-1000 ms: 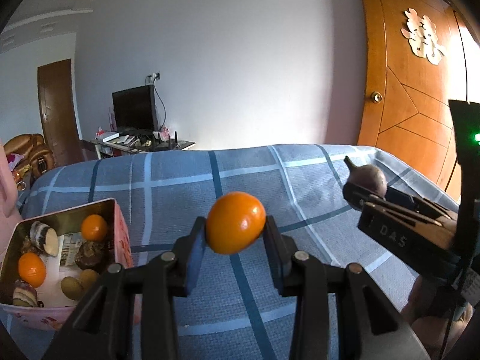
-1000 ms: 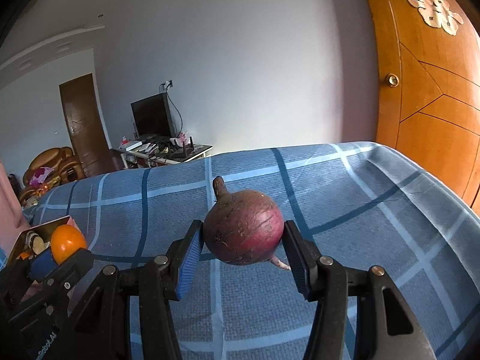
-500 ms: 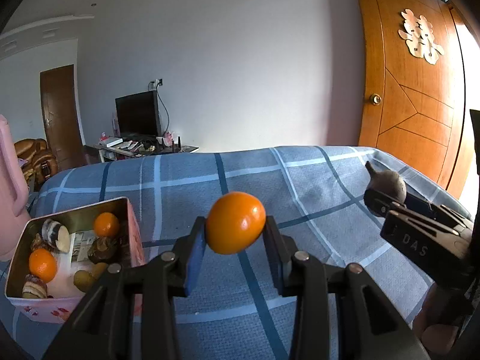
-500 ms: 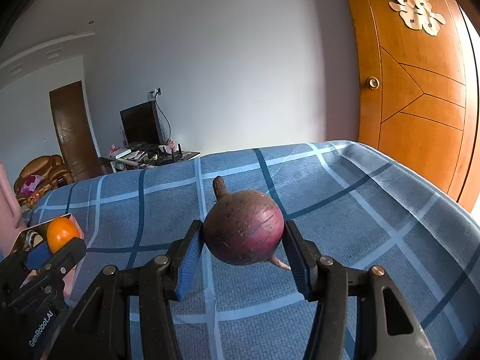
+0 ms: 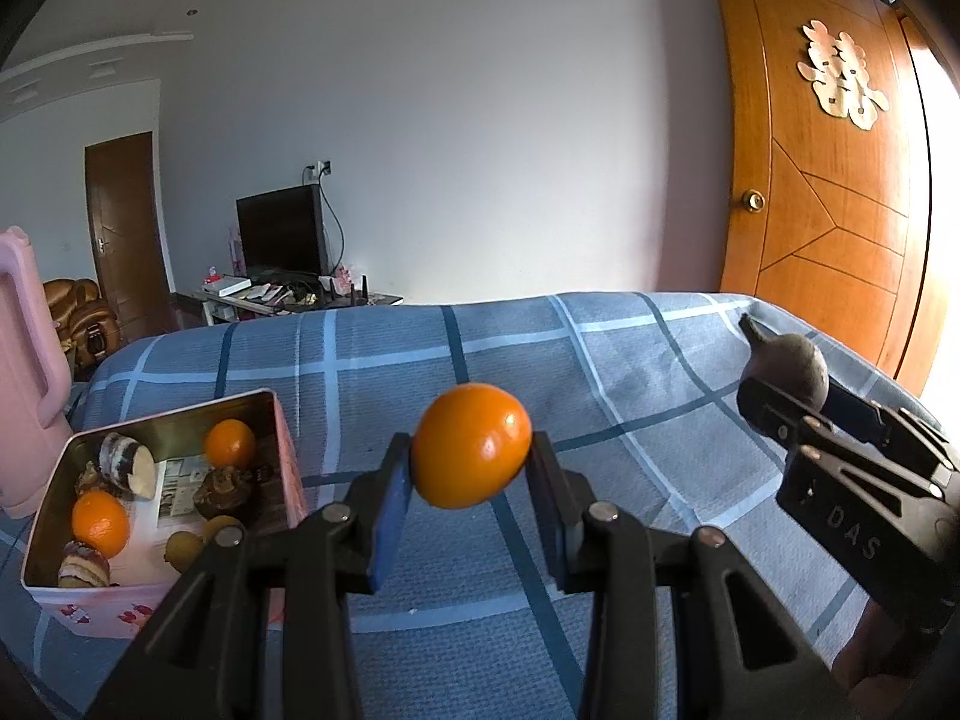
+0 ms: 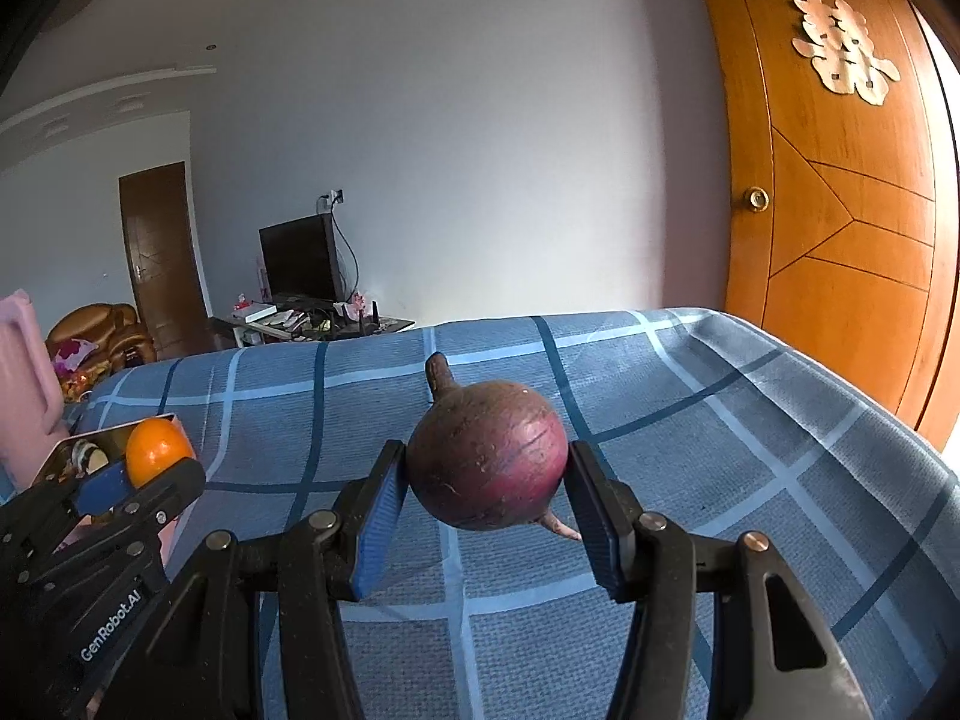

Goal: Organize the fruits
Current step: 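Lift and carry the small orange and purple fruit over the tin box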

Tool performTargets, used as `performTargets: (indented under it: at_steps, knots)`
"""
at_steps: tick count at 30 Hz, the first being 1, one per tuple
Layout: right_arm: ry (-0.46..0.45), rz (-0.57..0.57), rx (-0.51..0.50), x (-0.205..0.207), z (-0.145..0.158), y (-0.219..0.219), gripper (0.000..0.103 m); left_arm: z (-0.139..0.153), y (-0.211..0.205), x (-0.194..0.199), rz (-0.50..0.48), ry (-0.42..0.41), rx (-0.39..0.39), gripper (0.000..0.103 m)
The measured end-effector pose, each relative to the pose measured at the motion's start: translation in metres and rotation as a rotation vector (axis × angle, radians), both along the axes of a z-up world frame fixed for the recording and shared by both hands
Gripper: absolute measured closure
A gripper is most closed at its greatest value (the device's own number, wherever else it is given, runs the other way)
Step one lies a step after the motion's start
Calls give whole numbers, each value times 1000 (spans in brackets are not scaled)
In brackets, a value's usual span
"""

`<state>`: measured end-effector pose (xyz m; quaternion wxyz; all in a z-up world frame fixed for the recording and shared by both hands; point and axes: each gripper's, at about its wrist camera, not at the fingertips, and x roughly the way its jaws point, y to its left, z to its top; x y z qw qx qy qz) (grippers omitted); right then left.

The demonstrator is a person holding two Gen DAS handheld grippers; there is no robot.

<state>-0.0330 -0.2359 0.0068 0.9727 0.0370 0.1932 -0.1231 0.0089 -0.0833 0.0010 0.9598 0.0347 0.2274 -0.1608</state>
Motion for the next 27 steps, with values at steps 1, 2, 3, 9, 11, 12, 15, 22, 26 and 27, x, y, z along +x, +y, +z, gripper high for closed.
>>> performTargets:
  at_steps: [1, 2, 3, 9, 11, 12, 15, 22, 26, 27]
  knots:
    - [-1, 1, -2, -1, 0, 1, 48, 0, 1, -1, 1, 0, 0, 64]
    - [-2, 1, -4, -2, 0, 2, 48, 0, 2, -1, 3, 1, 1, 64]
    - [-3, 1, -5, -2, 0, 3, 48, 0, 3, -1, 4, 2, 0, 64]
    - [-9, 5, -6, -5, 1, 7, 48, 0, 6, -4, 1, 0, 3, 63]
    - [-11, 6, -10, -6, 1, 9, 48, 0, 7, -4, 2, 1, 3, 64]
    - [-12, 6, -12, -6, 2, 8, 48, 0, 9, -4, 5, 3, 2, 64]
    - [-16, 10, -14, -7, 2, 12, 48, -1, 12, -3, 15, 11, -2, 64]
    - [-15, 30, -35, -6, 2, 23, 48, -1, 24, -3, 26, 12, -3, 64]
    - [-15, 34, -31, -6, 2, 27, 48, -1, 28, -4, 29, 9, 0, 64]
    - [-14, 35, -28, -5, 2, 28, 48, -1, 29, -4, 29, 7, 1, 64]
